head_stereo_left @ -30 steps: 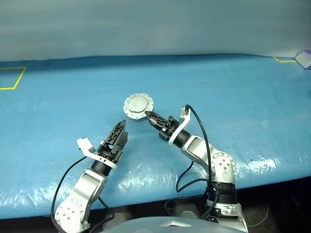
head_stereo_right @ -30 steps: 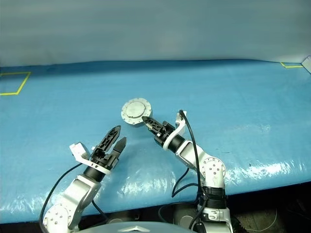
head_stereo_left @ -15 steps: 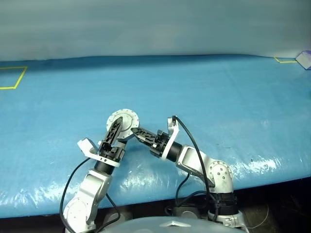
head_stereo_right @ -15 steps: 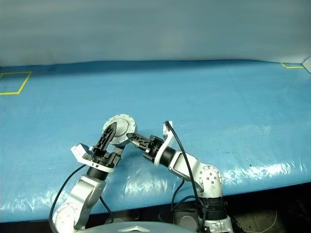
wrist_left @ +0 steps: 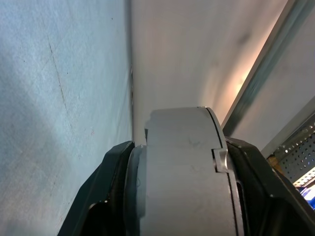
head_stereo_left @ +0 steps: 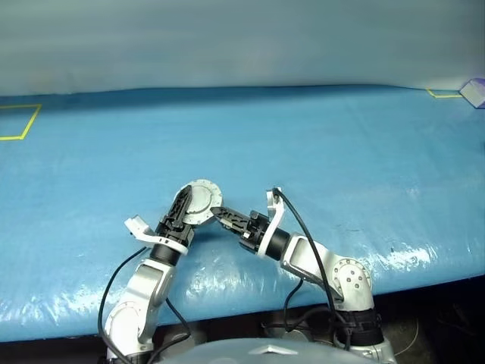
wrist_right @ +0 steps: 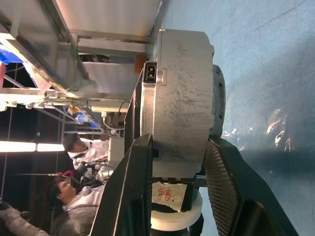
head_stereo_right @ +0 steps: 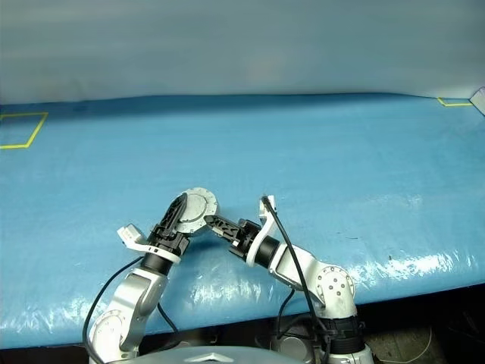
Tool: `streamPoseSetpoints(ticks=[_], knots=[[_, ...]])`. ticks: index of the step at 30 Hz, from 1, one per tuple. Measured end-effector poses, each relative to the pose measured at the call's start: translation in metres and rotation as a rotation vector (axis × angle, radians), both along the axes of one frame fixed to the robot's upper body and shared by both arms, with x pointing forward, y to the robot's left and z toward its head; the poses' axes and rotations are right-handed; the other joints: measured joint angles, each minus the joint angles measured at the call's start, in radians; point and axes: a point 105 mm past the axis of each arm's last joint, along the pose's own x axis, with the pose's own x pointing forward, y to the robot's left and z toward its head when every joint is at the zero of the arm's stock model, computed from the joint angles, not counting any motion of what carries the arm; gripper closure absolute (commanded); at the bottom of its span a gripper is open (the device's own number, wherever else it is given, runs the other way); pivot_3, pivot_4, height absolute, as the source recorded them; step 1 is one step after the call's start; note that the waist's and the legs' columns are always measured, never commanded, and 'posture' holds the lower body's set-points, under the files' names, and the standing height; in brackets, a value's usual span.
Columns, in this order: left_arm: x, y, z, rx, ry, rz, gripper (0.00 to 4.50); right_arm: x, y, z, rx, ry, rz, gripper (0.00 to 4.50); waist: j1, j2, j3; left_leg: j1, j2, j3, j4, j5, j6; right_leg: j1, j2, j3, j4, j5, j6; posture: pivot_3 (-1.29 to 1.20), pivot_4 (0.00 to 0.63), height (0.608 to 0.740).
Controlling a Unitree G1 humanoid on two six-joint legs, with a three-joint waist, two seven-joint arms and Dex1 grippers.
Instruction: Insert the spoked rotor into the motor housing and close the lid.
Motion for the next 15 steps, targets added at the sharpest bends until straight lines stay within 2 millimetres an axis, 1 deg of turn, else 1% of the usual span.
streamPoseSetpoints(ticks=[8,9,10,11,15], knots=[[-0.002,0.001,0.002,-0.011,0.014,0.008,2.08,0.0,0.001,0.001,0.004,-0.022,0.002,3.33,0.001,0.0,0.0,0.0,0.0,0.0,0.001,0.0,0.0,0.0,0.0,0.0,0.0,0.0,0.0,0.0,0.15,0.74],[-0.001,0.001,0.001,-0.008,0.025,0.009,2.08,0.001,0.001,0.0,-0.007,-0.031,-0.002,2.77,0.001,0.0,0.0,0.0,0.0,0.0,0.001,0.0,0.0,0.0,0.0,0.0,0.0,0.0,0.0,0.0,0.15,0.74],[-0.001,0.001,0.001,-0.007,0.027,0.01,2.08,0.001,0.001,0.0,-0.01,-0.034,-0.003,2.62,0.001,0.0,0.0,0.0,0.0,0.0,0.001,0.0,0.0,0.0,0.0,0.0,0.0,0.0,0.0,0.0,0.15,0.74],[-0.001,-0.001,0.0,-0.004,0.04,0.001,2.08,0.004,0.001,-0.001,-0.025,-0.053,-0.015,2.36,0.002,0.0,0.0,0.0,0.0,0.0,0.001,0.0,0.0,0.0,0.0,0.0,0.0,0.0,0.0,0.0,0.15,0.74],[0.012,-0.003,0.006,0.024,0.049,0.005,2.08,0.013,0.001,0.009,-0.034,-0.133,-0.037,1.03,0.004,0.0,0.0,0.0,0.0,-0.001,0.003,0.0,0.0,0.001,0.001,0.0,0.001,0.001,0.0,0.0,0.15,0.74]])
